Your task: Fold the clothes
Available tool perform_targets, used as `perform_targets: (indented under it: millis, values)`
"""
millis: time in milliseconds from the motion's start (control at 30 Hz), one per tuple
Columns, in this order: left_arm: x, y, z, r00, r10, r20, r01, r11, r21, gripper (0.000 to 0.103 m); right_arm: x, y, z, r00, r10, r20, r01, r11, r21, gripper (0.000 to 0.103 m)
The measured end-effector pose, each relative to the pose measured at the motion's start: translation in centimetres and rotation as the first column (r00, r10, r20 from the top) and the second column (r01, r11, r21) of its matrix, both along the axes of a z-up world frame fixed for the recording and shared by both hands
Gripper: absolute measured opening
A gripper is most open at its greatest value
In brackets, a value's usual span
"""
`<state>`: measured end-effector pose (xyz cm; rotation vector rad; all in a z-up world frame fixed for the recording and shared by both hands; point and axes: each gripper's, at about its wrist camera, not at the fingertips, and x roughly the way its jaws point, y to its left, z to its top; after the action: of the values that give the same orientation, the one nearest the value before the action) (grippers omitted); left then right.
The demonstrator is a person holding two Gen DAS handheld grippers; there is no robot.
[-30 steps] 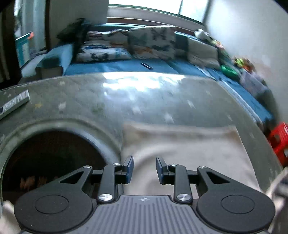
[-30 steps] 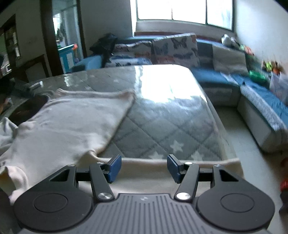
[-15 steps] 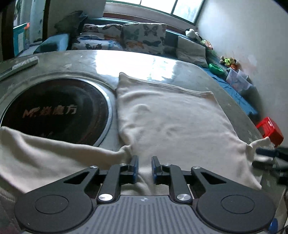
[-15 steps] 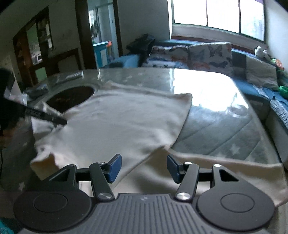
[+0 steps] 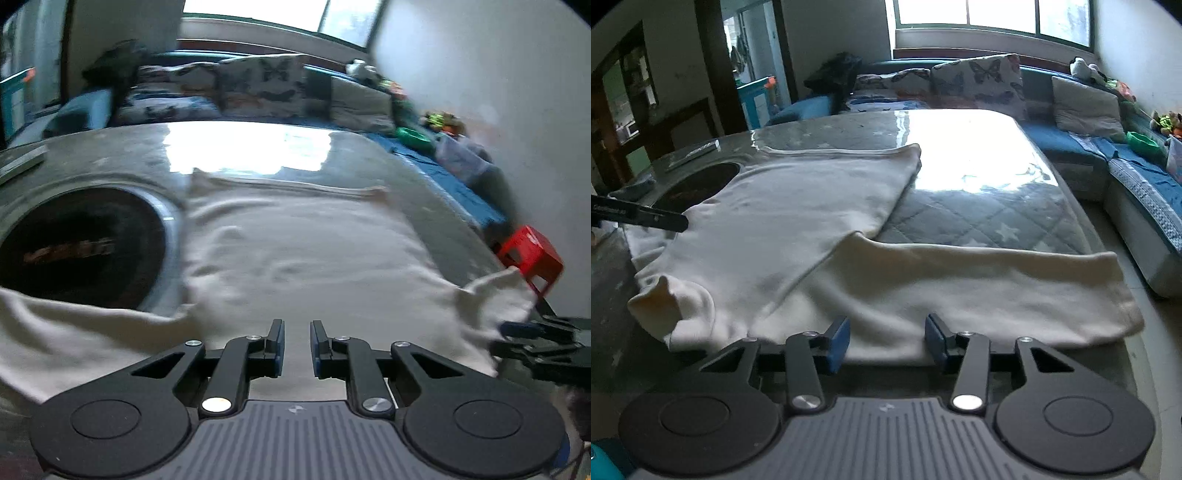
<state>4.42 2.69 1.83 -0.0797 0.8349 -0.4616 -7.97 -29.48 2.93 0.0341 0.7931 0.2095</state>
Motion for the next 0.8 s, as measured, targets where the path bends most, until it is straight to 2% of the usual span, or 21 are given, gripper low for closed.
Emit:
perform_targets:
  millis: [200,367,600,700,800]
  values:
    - [-1.2,-3.9,-0.3,0.994,-0.112,-0.006,0.112,0.994,-0.007,0.018,-0.5,-2.6,0.2,0.995,-0.103,0.007,0.103,0.995,0.013,0.043]
    - [-2.1,-6.2,-1.5,0.985,-0.169,-0.031,0.170,0.985,0.015,0.018,-0.5,-4.6,-0.4,0.986,-0.167,-0.013,0.167,0.986,0.002,0.035]
    - [-2.6,-6.8,-2.1,0.983,-0.174,-0.050,0.176,0.984,0.035,0.031,-0.2,-7.4,-0.1,0.956,-0.294,-0.001,0.294,0.956,-0.005,0.035]
    - [-2.6,-7.0,-1.9,0.984,-0.171,-0.048,0.173,0.984,0.040,0.044,0.1,-8.7,-0.3,0.938,-0.347,0.000,0.347,0.938,-0.001,0.036]
    - [-2.7,-7.2,-1.8,0.985,-0.168,-0.043,0.170,0.984,0.047,0.047,0.4,-9.9,-0.6,0.919,-0.395,0.002,0.395,0.919,0.013,0.037]
